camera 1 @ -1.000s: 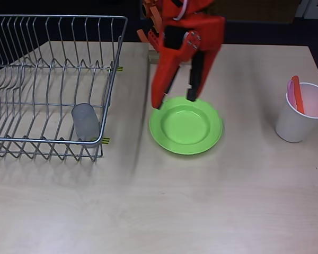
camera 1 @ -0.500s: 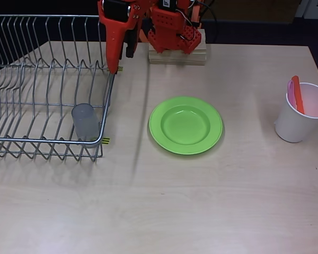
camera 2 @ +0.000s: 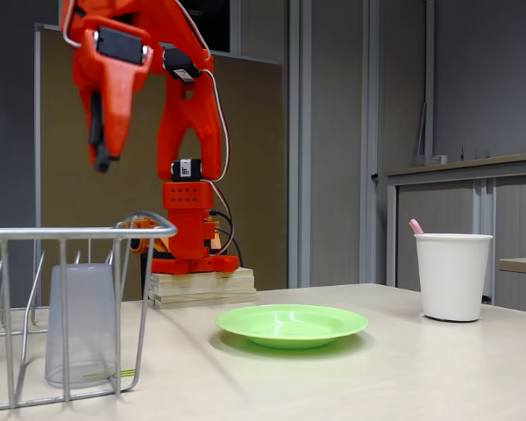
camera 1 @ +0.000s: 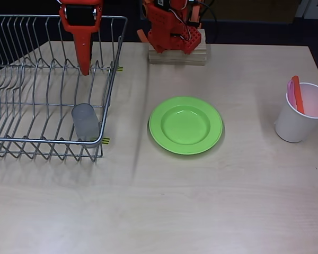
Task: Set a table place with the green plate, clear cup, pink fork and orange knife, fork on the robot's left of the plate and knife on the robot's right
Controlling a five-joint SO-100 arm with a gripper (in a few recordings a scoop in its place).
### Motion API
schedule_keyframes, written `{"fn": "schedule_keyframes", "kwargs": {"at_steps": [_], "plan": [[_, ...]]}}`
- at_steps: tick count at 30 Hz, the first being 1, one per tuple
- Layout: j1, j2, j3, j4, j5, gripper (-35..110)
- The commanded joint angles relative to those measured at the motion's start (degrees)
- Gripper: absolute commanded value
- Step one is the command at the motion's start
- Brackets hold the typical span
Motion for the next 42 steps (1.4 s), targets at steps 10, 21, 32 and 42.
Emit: {"fn": "schedule_keyframes", "kwargs": {"at_steps": [10,21,32,42], "plan": [[4.04,-13.36,-3.87,-2.20,5.54,62],[-2.37,-16.79,1.23,-8.00,15.29,59],[-0.70,-23.73,-0.79,-11.51,13.71,50],[0.70,-28.83,-7.12,-11.60,10.02,36]]}}
